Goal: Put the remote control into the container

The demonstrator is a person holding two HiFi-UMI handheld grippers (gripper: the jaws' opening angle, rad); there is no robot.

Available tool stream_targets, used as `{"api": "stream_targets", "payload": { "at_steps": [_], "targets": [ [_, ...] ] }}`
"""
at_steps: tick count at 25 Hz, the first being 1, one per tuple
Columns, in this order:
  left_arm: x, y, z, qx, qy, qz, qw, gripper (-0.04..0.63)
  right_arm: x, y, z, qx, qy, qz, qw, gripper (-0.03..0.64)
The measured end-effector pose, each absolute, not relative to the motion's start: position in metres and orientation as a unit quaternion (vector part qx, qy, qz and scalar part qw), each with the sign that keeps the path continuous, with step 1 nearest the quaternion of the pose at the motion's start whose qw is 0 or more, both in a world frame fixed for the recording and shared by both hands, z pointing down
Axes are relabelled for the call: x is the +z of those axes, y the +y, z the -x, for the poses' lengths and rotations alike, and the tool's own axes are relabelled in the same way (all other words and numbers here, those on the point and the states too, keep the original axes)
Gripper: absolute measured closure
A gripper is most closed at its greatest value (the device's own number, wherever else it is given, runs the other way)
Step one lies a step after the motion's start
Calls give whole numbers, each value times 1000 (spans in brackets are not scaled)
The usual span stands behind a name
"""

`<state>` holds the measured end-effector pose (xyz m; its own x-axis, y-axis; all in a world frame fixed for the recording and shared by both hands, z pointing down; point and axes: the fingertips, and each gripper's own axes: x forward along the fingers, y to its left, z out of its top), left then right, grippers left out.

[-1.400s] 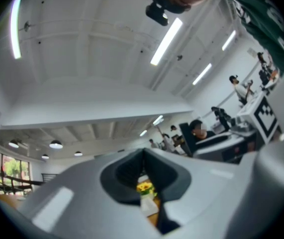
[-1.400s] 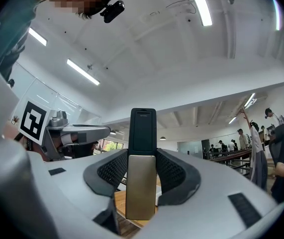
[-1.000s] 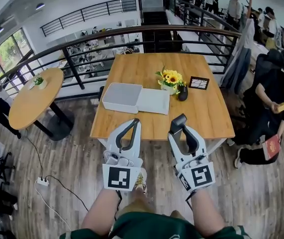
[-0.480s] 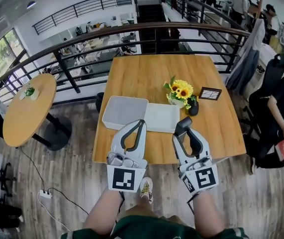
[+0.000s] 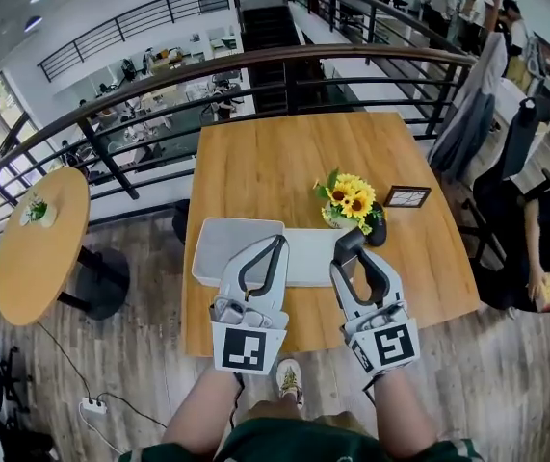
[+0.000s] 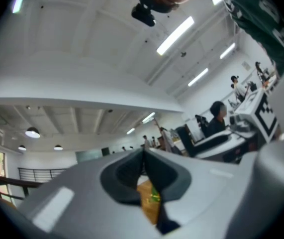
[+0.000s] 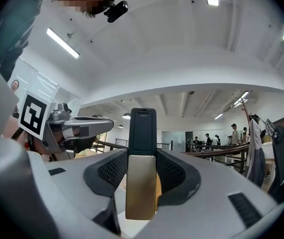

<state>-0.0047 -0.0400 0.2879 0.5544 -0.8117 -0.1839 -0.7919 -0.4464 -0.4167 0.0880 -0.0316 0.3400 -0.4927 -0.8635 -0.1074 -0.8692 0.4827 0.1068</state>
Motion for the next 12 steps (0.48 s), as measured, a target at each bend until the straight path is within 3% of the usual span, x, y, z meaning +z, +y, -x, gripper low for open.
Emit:
{"api": "stream_targets", "payload": {
  "at_steps": [12],
  "targets": [
    [297, -87, 23, -9, 456, 862, 223, 591, 342, -72, -61, 114, 858, 501, -18, 428]
  ]
}}
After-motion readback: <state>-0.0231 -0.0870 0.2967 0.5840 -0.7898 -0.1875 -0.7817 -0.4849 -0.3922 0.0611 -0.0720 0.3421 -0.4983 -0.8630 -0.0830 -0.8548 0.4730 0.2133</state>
